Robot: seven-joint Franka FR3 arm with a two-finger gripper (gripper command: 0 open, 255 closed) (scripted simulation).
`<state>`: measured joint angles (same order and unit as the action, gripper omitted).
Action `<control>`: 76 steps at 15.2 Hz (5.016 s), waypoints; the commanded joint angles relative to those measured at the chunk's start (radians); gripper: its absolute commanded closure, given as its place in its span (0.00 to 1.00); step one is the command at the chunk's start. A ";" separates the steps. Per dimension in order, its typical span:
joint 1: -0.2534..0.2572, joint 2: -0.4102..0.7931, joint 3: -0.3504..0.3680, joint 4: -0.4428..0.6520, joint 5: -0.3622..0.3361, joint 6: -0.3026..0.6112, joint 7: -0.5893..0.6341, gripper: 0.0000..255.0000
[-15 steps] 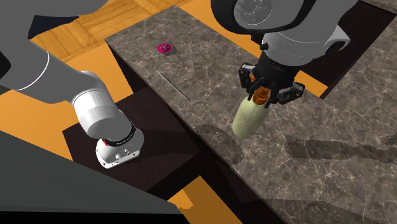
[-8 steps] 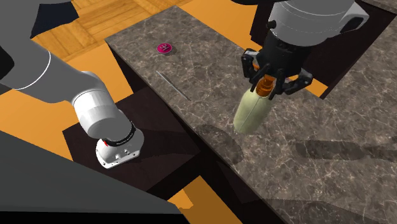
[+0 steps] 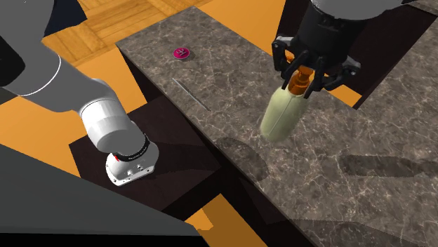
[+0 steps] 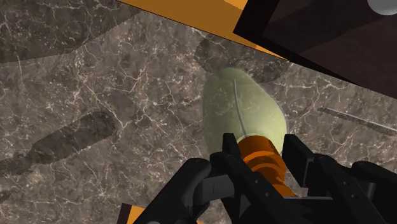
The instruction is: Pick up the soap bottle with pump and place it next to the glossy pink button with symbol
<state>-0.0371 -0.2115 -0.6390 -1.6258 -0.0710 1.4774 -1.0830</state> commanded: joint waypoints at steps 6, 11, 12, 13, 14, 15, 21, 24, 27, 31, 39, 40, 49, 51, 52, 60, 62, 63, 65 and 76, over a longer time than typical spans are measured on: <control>0.002 0.060 -0.019 0.156 0.033 -0.107 -0.022 1.00; 0.030 -0.013 0.053 0.077 -0.001 -0.090 0.077 1.00; 0.038 -0.037 0.077 0.044 -0.010 -0.078 0.110 1.00; 0.043 -0.059 0.101 0.013 -0.016 -0.067 0.141 1.00; 0.049 -0.079 0.124 -0.017 -0.021 -0.057 0.172 1.00; 0.055 -0.097 0.146 -0.045 -0.025 -0.046 0.202 1.00; 0.089 -0.172 0.266 -0.185 -0.023 0.014 0.366 1.00; 0.108 -0.192 0.320 -0.237 -0.012 0.044 0.442 1.00; 0.128 -0.201 0.372 -0.280 0.002 0.075 0.514 1.00; 0.157 -0.197 0.438 -0.320 0.025 0.116 0.608 1.00; 0.220 -0.138 0.562 -0.346 0.068 0.200 0.784 1.00; 0.228 -0.126 0.577 -0.344 0.073 0.210 0.806 1.00; 0.300 0.023 0.700 -0.274 0.095 0.292 0.994 1.00; 0.316 0.066 0.725 -0.245 0.093 0.306 1.035 1.00; 0.325 0.088 0.737 -0.229 0.092 0.313 1.056 1.00; 0.398 0.298 0.819 -0.048 0.054 0.341 1.218 1.00; 0.420 0.359 0.834 0.013 0.038 0.339 1.256 1.00; 0.432 0.391 0.841 0.046 0.030 0.337 1.275 1.00; 0.457 0.458 0.852 0.119 0.012 0.329 1.312 1.00; 0.549 0.691 0.868 0.339 -0.048 0.336 1.411 1.00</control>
<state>0.5129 0.4836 0.2285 -1.2670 -0.1196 1.7955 0.3272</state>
